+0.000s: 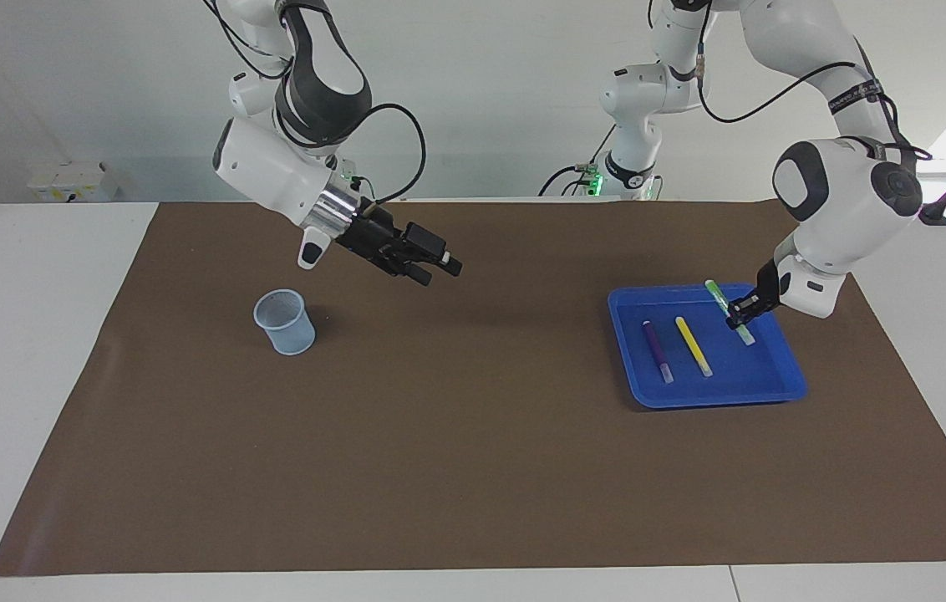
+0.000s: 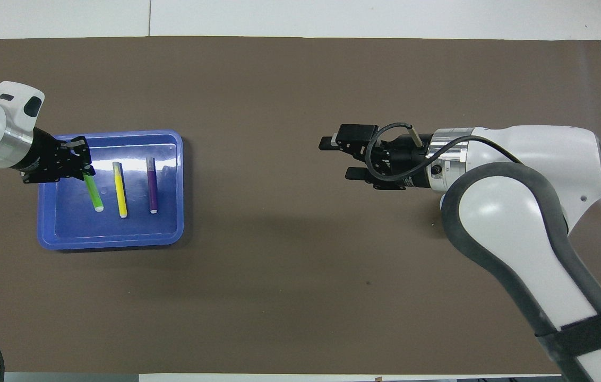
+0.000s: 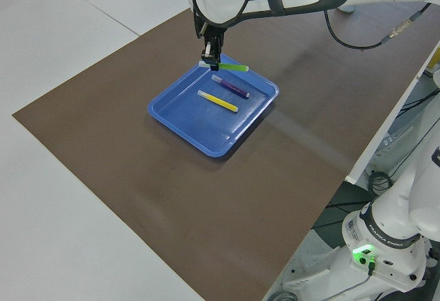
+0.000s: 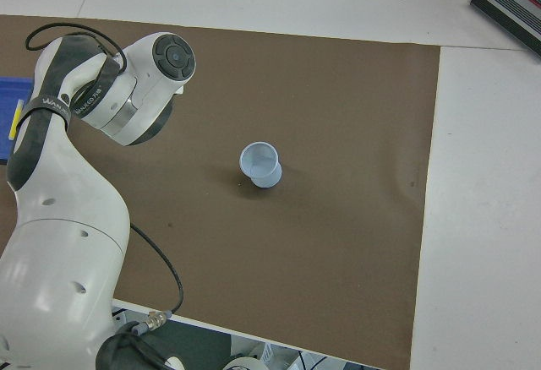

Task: Transfer and insert pens with both arms
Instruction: 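Lift the green pen toward the right gripper while the right gripper approaches, then close the right gripper on the green pen and open the left gripper, then carry the green pen to the cup and insert it with the right gripper, then grasp the yellow pen with the left gripper while the right gripper returns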

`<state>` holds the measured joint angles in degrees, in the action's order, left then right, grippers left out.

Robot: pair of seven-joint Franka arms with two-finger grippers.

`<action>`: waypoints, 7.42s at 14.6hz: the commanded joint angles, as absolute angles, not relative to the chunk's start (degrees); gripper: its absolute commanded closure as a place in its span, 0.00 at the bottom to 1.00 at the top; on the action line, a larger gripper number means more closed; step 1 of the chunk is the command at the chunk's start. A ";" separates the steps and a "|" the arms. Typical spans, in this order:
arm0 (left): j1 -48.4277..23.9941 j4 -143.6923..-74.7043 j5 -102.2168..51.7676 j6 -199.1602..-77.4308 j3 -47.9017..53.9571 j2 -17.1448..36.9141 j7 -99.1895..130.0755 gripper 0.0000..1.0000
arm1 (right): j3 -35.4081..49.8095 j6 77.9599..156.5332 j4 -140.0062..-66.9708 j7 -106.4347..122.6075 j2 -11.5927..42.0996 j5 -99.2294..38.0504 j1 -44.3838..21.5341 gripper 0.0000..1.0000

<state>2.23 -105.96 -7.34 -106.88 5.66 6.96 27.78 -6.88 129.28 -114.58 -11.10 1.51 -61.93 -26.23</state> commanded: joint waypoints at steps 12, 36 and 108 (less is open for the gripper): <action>-1.66 -113.02 -37.52 -112.83 13.71 -0.09 79.17 1.00 | -6.24 143.26 -113.74 -14.06 2.64 -65.92 -38.40 0.00; -7.38 -114.08 -41.75 -119.36 13.89 -0.09 84.82 1.00 | -6.15 148.98 -111.36 -13.36 4.92 -58.01 -41.92 0.56; 9.76 -123.58 4.04 -137.55 13.27 13.62 11.78 1.00 | -4.31 127.95 -112.14 -34.44 -3.43 -41.12 -30.75 0.00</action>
